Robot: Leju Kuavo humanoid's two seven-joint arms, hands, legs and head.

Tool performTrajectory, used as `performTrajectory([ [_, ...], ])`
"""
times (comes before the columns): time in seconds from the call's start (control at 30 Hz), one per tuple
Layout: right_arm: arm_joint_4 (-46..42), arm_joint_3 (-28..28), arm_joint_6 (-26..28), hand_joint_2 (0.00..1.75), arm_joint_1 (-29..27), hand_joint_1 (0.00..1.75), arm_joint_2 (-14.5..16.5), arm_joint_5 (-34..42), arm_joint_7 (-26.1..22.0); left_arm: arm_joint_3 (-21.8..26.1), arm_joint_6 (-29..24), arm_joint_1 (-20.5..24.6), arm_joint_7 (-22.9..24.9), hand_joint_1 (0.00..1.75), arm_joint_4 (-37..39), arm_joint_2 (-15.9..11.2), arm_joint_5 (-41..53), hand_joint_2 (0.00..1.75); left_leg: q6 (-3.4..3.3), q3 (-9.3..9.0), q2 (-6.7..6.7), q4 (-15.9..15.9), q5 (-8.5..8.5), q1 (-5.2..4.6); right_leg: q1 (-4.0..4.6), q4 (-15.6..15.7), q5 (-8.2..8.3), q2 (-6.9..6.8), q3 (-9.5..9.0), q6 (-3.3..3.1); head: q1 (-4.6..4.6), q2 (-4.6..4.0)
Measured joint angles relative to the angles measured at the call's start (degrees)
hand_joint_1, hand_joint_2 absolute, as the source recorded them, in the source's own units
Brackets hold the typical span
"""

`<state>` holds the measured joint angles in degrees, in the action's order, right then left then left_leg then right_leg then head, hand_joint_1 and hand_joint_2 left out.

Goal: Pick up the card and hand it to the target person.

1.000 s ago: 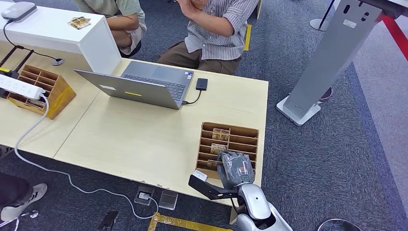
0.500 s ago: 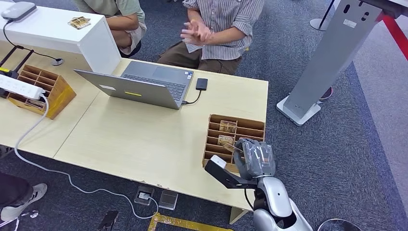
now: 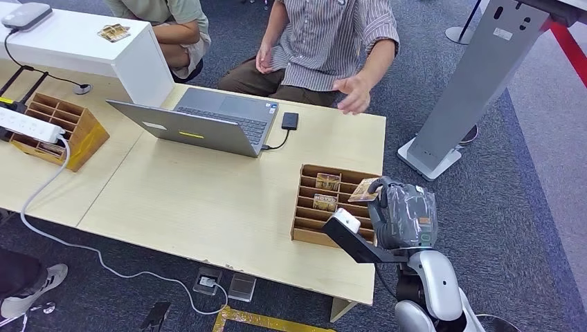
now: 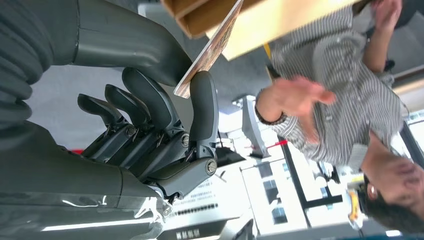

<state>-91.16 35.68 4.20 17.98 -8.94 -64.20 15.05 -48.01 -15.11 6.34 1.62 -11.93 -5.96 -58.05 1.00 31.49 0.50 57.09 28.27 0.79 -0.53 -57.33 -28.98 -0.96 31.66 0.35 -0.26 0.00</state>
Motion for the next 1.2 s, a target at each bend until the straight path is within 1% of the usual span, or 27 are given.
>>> performTrajectory([
  [0.2,-0.61,-1.98,0.63,1.75,4.22,1.75,-0.45,-1.13,-1.95,-0.27,1.89,0.07,-0.34,0.00,0.00,-0.51,0.31,1.75,0.00,0.00,0.00,0.00,0.00,0.00,0.00,0.00,0.01,0.00,-0.01,0.00,0.00,0.00],
  [0.37,1.50,-2.38,1.95,1.75,8.07,1.75,-0.16,0.02,-3.79,-0.35,1.95,0.12,0.33,0.00,0.00,-0.77,0.32,1.75,0.00,0.04,-0.01,0.00,0.00,0.00,0.00,-0.02,0.00,0.00,0.00,0.00,0.00,0.00],
  [0.5,5.69,-2.37,4.40,1.75,11.71,1.75,1.21,3.38,-5.96,-0.40,1.89,0.23,0.93,0.00,0.00,-0.78,0.39,1.75,0.00,0.07,0.00,0.00,-0.01,0.00,0.00,-0.03,0.00,0.00,0.01,0.00,0.00,0.00],
  [0.63,10.65,-2.34,5.62,1.75,15.27,1.74,2.94,6.29,-7.51,-0.49,2.09,0.31,0.91,0.00,0.00,-0.78,0.77,1.75,0.00,0.06,-0.03,0.00,-0.02,0.00,0.00,-0.03,0.00,-0.05,0.00,0.00,-0.01,0.00],
  [0.67,12.03,-2.34,5.75,1.75,16.01,1.55,3.34,6.91,-7.80,-0.54,2.18,0.31,0.79,0.00,0.00,-0.79,0.90,1.75,0.00,0.06,-0.03,0.00,-0.02,0.00,0.00,-0.03,0.00,-0.06,0.00,0.00,0.00,0.00],
  [0.7,13.42,-2.33,5.84,1.75,16.63,1.15,3.70,7.41,-7.99,-0.62,2.26,0.31,0.66,0.00,0.00,-0.80,1.02,1.75,0.00,0.07,-0.04,0.00,-0.03,0.00,0.00,-0.03,0.00,-0.06,0.00,0.00,0.01,0.00],
  [0.77,15.98,-2.32,5.90,1.75,17.45,0.28,4.32,8.18,-8.15,-0.84,2.33,0.31,0.47,0.00,0.00,-0.82,1.20,1.75,0.01,0.08,-0.06,0.00,-0.03,0.00,0.00,-0.03,0.00,-0.07,0.00,0.00,0.01,0.00],
  [0.8,17.13,-2.31,5.90,1.75,17.64,0.03,4.59,8.49,-8.16,-0.97,2.36,0.31,0.44,0.00,0.00,-0.83,1.32,1.75,0.01,0.09,-0.07,0.00,-0.03,0.00,0.00,-0.03,0.00,-0.07,0.01,0.00,0.01,0.00],
  [0.83,18.12,-2.30,5.90,1.75,17.72,0.00,4.85,8.81,-8.15,-1.09,2.38,0.32,0.46,0.00,0.00,-0.85,1.43,1.75,0.01,0.10,-0.08,0.00,-0.03,0.00,0.00,-0.03,0.00,-0.07,0.02,0.00,0.00,0.00],
  [0.97,21.47,-2.24,5.60,1.75,17.67,0.00,5.58,10.78,-8.28,-1.37,2.21,0.33,1.16,0.00,0.00,-1.06,1.53,1.75,0.01,0.15,-0.09,0.00,-0.01,0.00,0.00,-0.03,-0.01,-0.06,0.10,0.00,0.00,0.00],
  [1.03,22.43,-2.19,5.12,1.75,16.60,0.00,5.84,12.68,-8.42,-1.44,1.59,0.32,2.14,0.00,0.00,-1.14,1.28,1.75,0.01,0.14,-0.10,0.00,-0.01,0.00,0.00,-0.03,-0.01,-0.08,0.11,0.00,-0.01,0.00],
  [1.2,18.66,-2.32,2.81,1.75,11.44,0.00,5.22,17.72,-7.66,-1.44,-0.40,0.19,3.57,0.00,0.00,-1.09,0.45,1.75,0.01,0.11,-0.09,0.00,-0.01,0.00,0.00,-0.01,-0.02,-0.07,0.15,0.00,-0.02,0.00],
])
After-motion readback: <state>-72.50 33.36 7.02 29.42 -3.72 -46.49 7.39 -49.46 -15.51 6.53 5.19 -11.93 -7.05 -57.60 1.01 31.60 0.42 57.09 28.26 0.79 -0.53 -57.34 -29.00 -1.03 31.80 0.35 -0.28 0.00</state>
